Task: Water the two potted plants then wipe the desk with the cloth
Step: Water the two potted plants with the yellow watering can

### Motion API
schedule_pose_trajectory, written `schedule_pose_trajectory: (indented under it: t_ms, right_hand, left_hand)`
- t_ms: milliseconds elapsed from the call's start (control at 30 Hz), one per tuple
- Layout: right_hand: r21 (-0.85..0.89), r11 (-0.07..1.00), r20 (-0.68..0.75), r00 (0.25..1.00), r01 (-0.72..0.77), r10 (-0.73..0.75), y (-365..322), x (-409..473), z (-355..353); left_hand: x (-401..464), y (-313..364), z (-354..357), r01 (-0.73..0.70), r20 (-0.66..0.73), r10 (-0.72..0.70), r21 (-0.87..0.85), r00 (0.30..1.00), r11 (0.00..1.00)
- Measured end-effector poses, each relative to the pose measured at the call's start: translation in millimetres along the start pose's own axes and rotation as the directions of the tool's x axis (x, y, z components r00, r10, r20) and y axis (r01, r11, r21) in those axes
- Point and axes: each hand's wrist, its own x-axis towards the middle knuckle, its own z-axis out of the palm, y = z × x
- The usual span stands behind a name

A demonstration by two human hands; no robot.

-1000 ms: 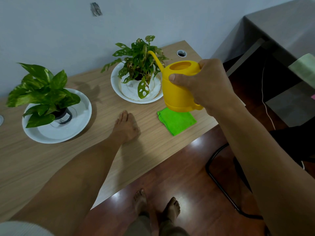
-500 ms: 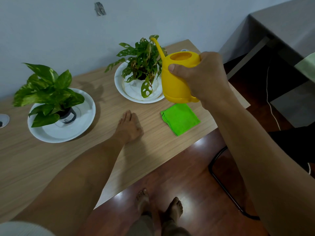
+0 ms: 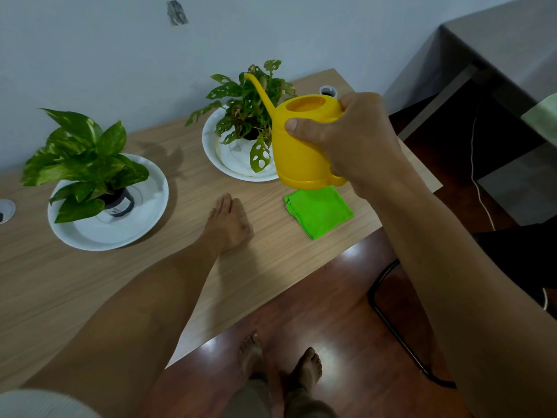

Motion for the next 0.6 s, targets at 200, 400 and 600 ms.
schedule_pose_trajectory:
  t_ms: [200,400,600]
  right_hand:
    - [-0.056,0.998,0.026,0.999,-0.039,0.040,7.3,-7.1,-7.3]
    - [-0.056,0.995,-0.007,0.996,-0.088,0.087,15.2,-10.1,-12.4]
    - [-0.031,0.995,-0.063,0.994,-0.091,0.089,21.3,-5.8,-10.0]
  left_hand:
    - [0.4,0.6,1.1,0.001,-0.017,-0.001,-0.013,1.000,1.000]
    - [-3.0,1.1,2.5,-0.001,-0.012,0.001,-0.014,1.000,1.000]
    - [-7.1,0.9,1.5,0.007,-0.007,-0.007,-0.004,1.000,1.000]
